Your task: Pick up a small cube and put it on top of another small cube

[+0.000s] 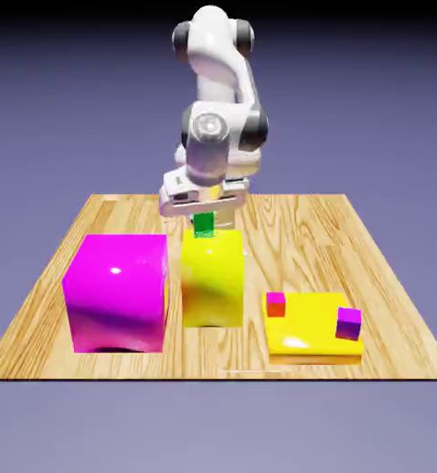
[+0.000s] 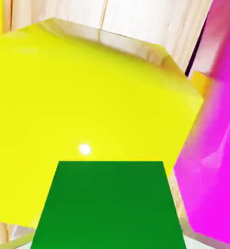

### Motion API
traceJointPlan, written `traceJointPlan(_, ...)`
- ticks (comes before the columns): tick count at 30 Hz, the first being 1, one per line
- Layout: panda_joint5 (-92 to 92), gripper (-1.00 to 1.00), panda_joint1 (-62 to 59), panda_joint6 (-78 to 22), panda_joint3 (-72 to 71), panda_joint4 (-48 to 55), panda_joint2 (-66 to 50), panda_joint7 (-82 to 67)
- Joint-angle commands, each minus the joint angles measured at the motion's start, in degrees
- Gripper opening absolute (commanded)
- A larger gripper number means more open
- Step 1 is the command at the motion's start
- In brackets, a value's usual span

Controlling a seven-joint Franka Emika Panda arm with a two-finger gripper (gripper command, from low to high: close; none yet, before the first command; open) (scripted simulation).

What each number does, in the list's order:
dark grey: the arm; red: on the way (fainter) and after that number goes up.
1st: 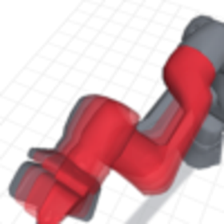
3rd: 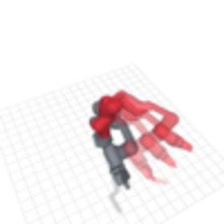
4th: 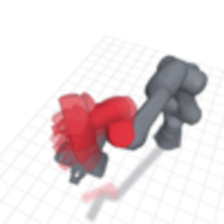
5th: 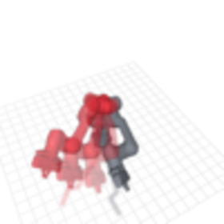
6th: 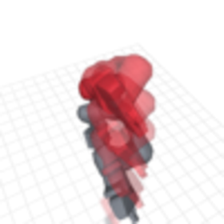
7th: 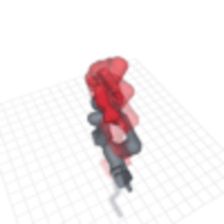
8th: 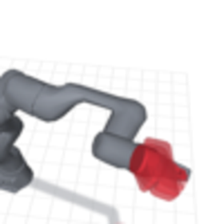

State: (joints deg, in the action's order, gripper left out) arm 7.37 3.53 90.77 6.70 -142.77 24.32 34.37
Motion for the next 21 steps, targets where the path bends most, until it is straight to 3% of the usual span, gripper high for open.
traceJointPlan(1, -0.15, -1.00, -0.58, -1.38, -0.39, -0.85, 2.08, 0.86)
traceJointPlan(7, -1.35, -1.00, -3.11, -7.44, -2.10, -4.53, 11.10, 4.56)
traceJointPlan(13, -0.34, -1.00, -3.68, 1.67, -1.31, -15.18, 12.65, 4.85)
traceJointPlan(14, -0.34, 1.00, -3.68, 1.67, -1.31, -15.18, 12.65, 4.85)
traceJointPlan(21, -1.35, 1.00, -3.11, -7.44, -2.10, -4.53, 11.10, 4.56)
